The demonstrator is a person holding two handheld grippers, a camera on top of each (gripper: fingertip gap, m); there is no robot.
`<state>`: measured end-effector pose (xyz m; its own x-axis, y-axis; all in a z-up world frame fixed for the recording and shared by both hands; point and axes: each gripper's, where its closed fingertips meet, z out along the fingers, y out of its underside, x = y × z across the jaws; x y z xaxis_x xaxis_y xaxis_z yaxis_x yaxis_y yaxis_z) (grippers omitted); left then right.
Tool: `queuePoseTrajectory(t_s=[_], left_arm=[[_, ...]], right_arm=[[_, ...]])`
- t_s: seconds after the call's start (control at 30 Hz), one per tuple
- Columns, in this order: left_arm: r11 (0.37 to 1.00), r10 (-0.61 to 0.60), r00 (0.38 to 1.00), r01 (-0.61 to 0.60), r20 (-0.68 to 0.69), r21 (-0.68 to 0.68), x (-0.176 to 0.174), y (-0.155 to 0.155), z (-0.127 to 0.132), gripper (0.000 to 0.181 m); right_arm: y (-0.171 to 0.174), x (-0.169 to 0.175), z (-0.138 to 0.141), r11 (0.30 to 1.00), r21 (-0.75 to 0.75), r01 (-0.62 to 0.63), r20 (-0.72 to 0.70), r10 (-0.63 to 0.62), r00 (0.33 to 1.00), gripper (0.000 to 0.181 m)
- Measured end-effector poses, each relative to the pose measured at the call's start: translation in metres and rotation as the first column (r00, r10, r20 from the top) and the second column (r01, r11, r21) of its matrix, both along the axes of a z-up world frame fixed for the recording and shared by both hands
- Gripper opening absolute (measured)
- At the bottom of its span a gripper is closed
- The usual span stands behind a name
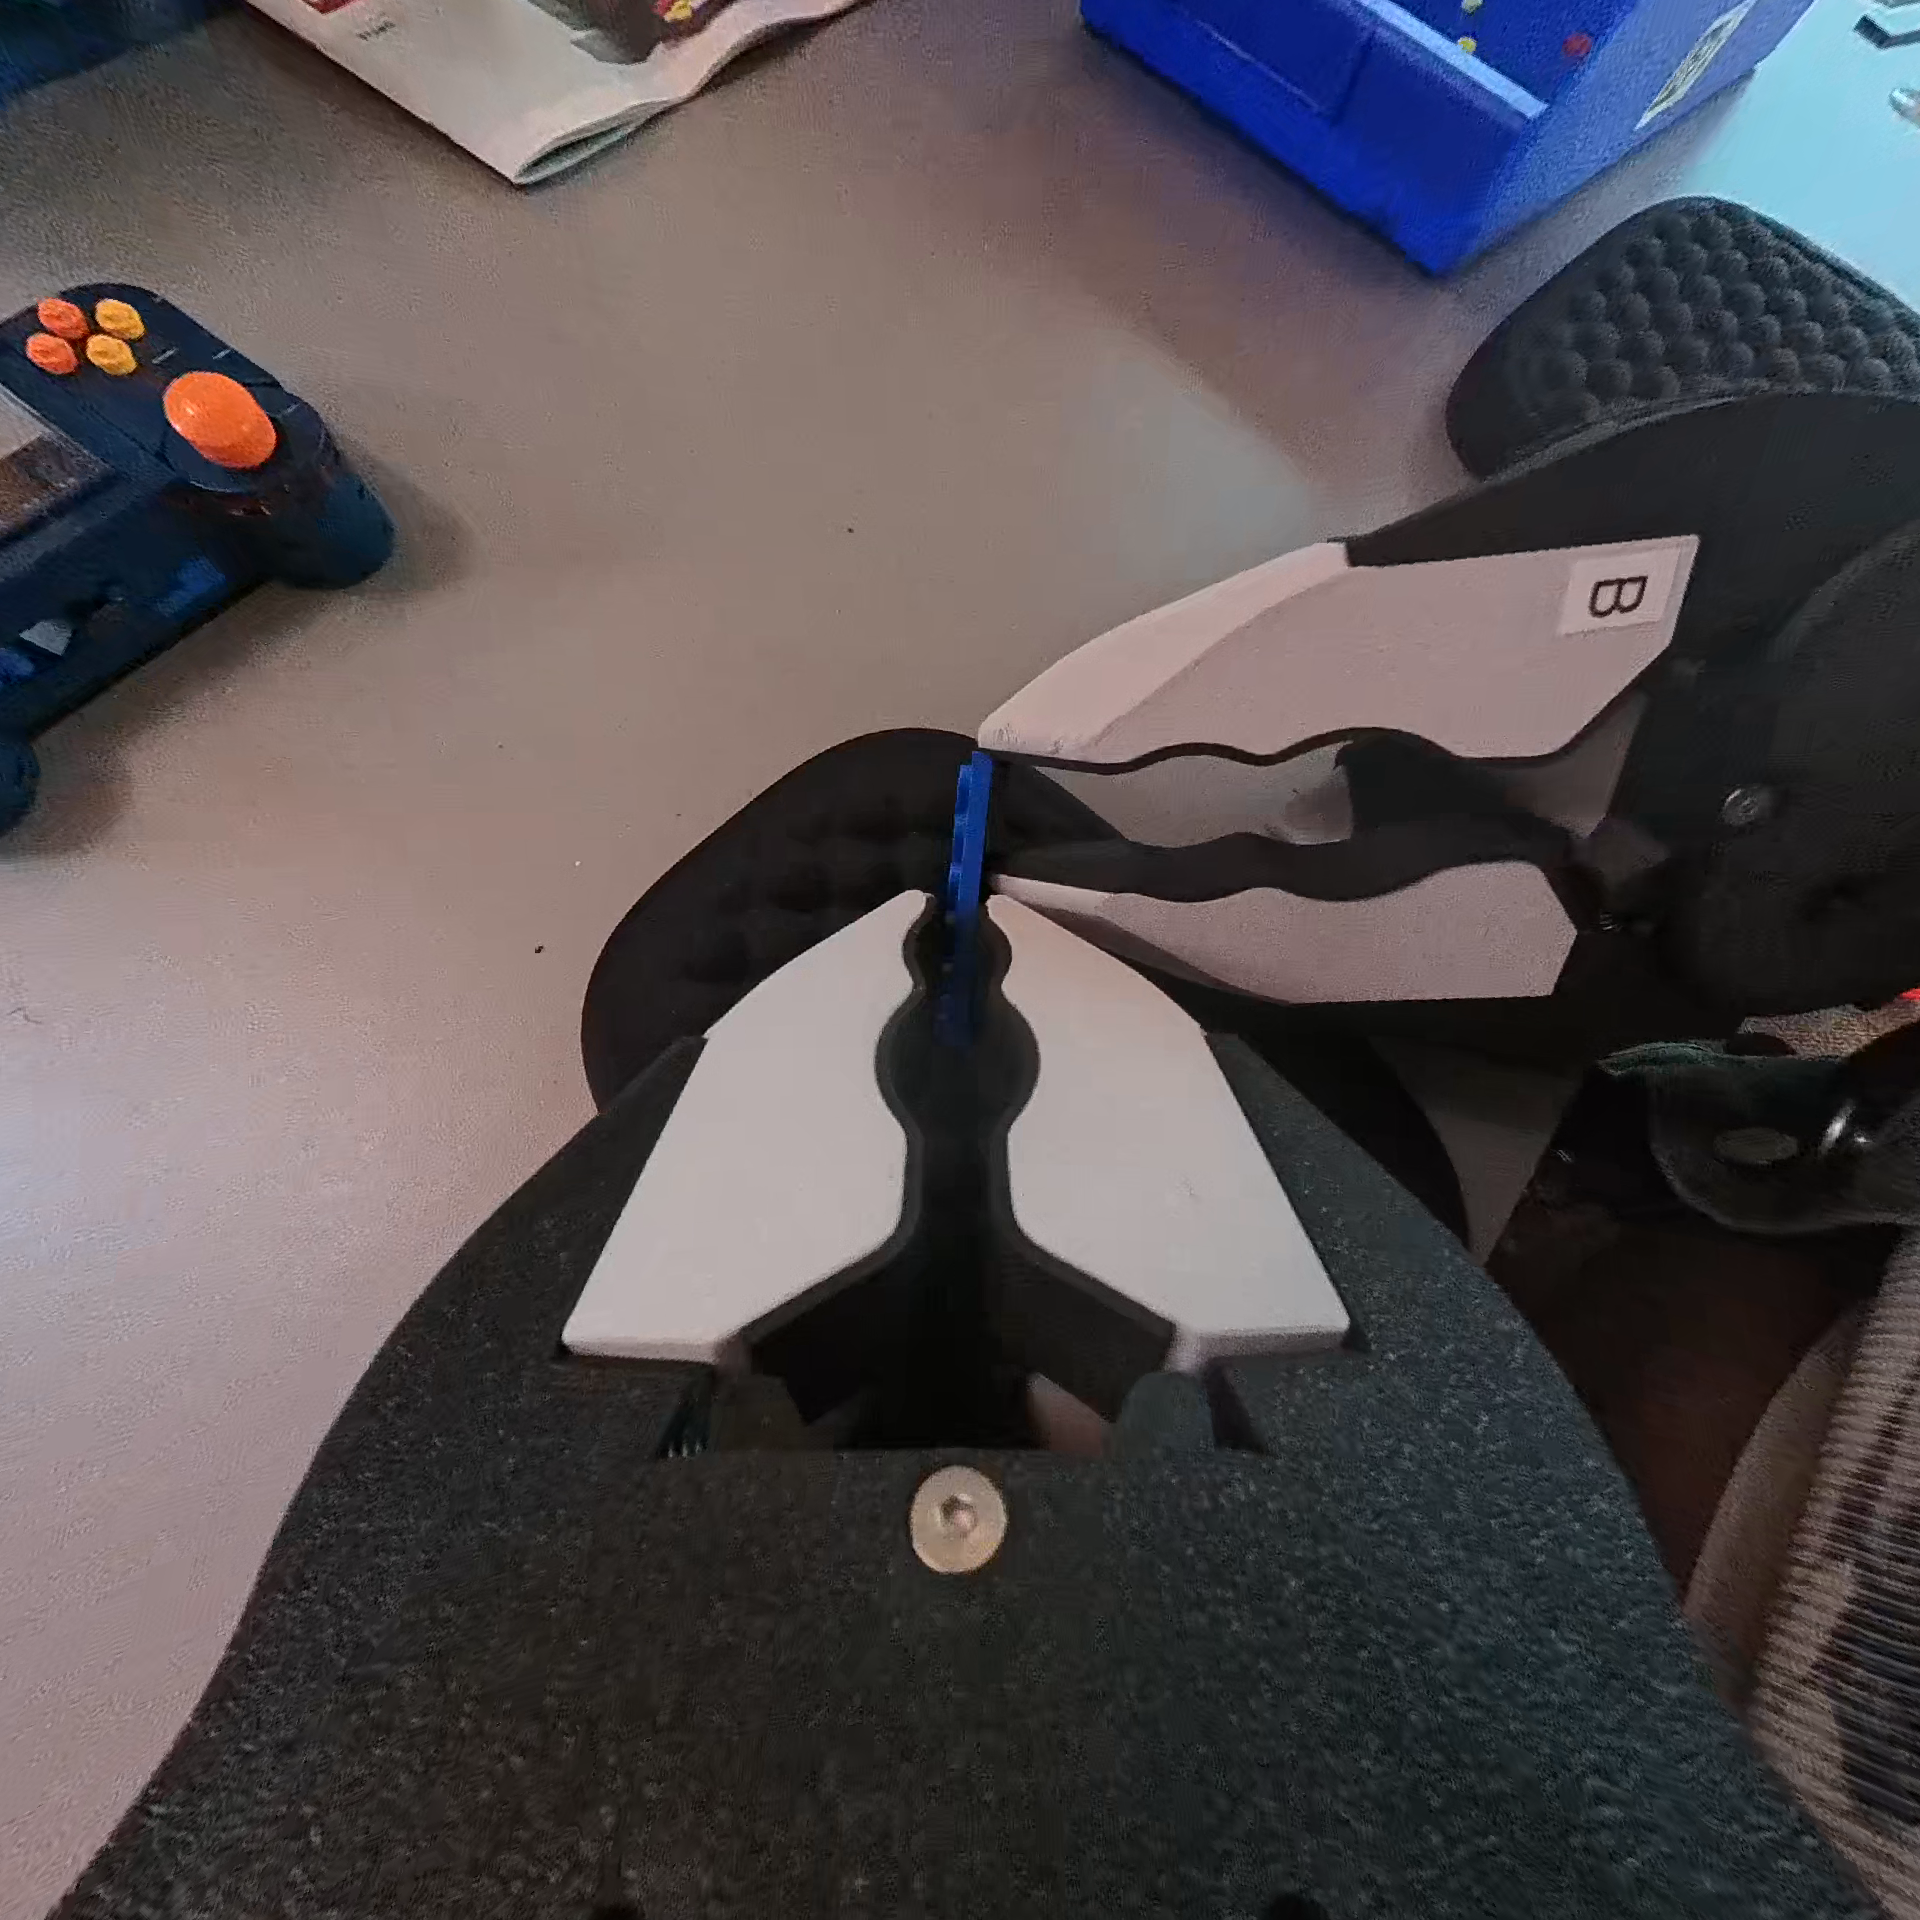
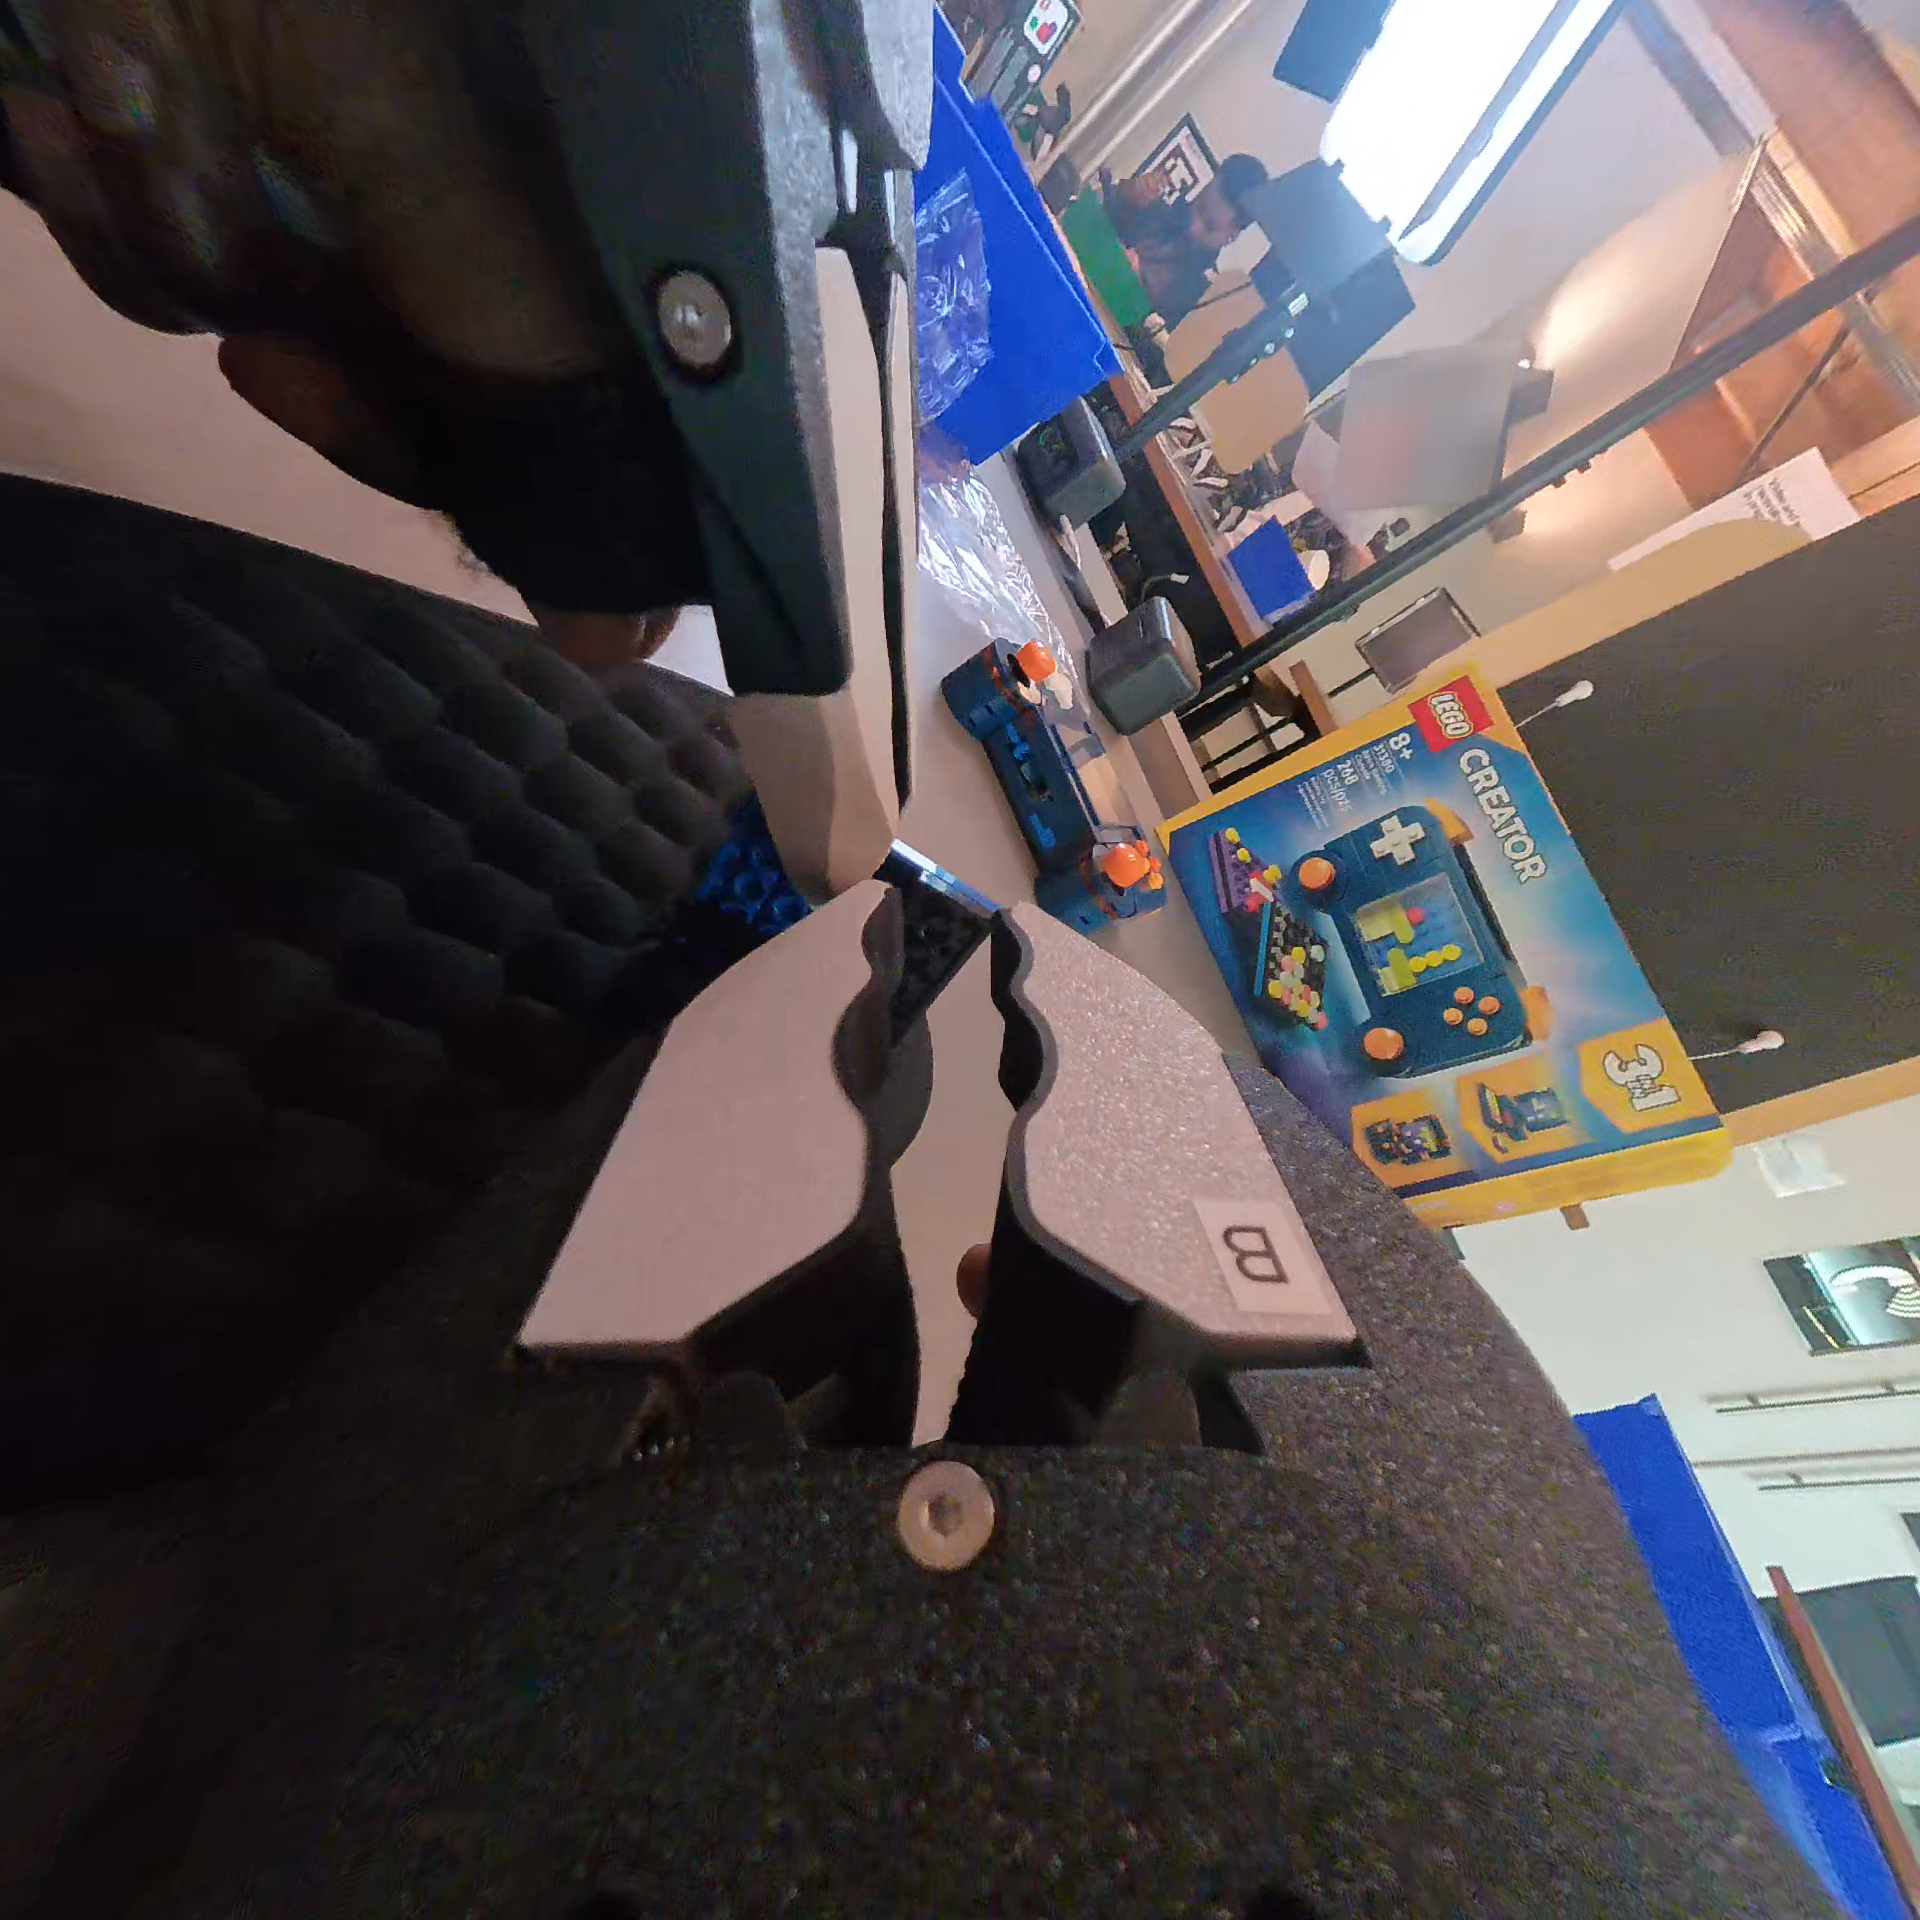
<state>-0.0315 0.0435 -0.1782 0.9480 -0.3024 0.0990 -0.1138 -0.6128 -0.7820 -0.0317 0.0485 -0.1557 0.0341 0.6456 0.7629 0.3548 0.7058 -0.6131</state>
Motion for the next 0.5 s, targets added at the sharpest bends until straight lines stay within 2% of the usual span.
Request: queuePoseTrajectory(t_s=[0.13, 0.17, 0.2, 0.23, 0.27, 0.3, 0.33, 0.4, 0.47, 0.5], left_arm=[[1.000, 0.027, 0.999, -0.027, 0.019, -0.002, -0.001, 0.003, -0.001, 0.006], [0.998, 0.070, 0.998, -0.070, -0.003, 0.001, -0.008, 0.005, -0.002, 0.006], [0.991, 0.135, 0.989, -0.134, -0.063, 0.014, -0.021, 0.010, -0.006, 0.011], [0.989, 0.145, 0.989, -0.144, -0.023, 0.016, -0.021, 0.014, -0.008, 0.011], [0.993, 0.114, 0.994, -0.114, 0.004, 0.019, -0.015, 0.015, -0.003, 0.008], [0.996, 0.085, 0.996, -0.085, -0.020, 0.022, -0.011, 0.013, 0.000, 0.007], [0.997, 0.076, 0.995, -0.074, -0.058, 0.034, -0.008, 0.013, 0.001, 0.007], [0.997, 0.069, 0.995, -0.066, -0.072, 0.044, -0.006, 0.012, 0.002, 0.006], [0.998, 0.053, 0.997, -0.051, -0.047, 0.041, -0.002, 0.012, 0.003, 0.005], [0.998, 0.045, 0.999, -0.044, -0.031, 0.043, 0.000, 0.013, 0.003, 0.005]], right_arm=[[0.000, 0.002, 0.000, 0.999, -0.017, 0.030, -0.010, -0.030, 0.999, 0.017], [0.003, 0.005, 0.004, 0.997, -0.007, 0.077, -0.031, -0.077, 0.997, 0.001], [-0.015, 0.002, -0.009, 0.999, 0.007, -0.050, 0.044, 0.049, 0.998, 0.000], [-0.032, 0.001, -0.026, 0.996, -0.006, -0.089, 0.098, 0.089, 0.991, 0.000], [-0.035, 0.001, -0.028, 0.996, 0.036, -0.076, 0.097, 0.072, 0.993, 0.000], [-0.028, 0.003, -0.026, 0.998, -0.042, -0.051, 0.109, 0.056, 0.992, 0.000], [-0.019, 0.004, -0.018, 0.977, -0.209, -0.027, 0.057, 0.040, 0.998, 0.000], [0.004, 0.011, 0.011, 0.894, -0.446, -0.041, -0.130, -0.019, 0.991, 0.000], [0.014, 0.012, 0.022, 0.870, -0.490, -0.054, -0.170, -0.034, 0.985, 0.006], [0.012, 0.009, 0.018, 0.862, -0.504, -0.058, -0.144, -0.017, 0.989, 0.011]])
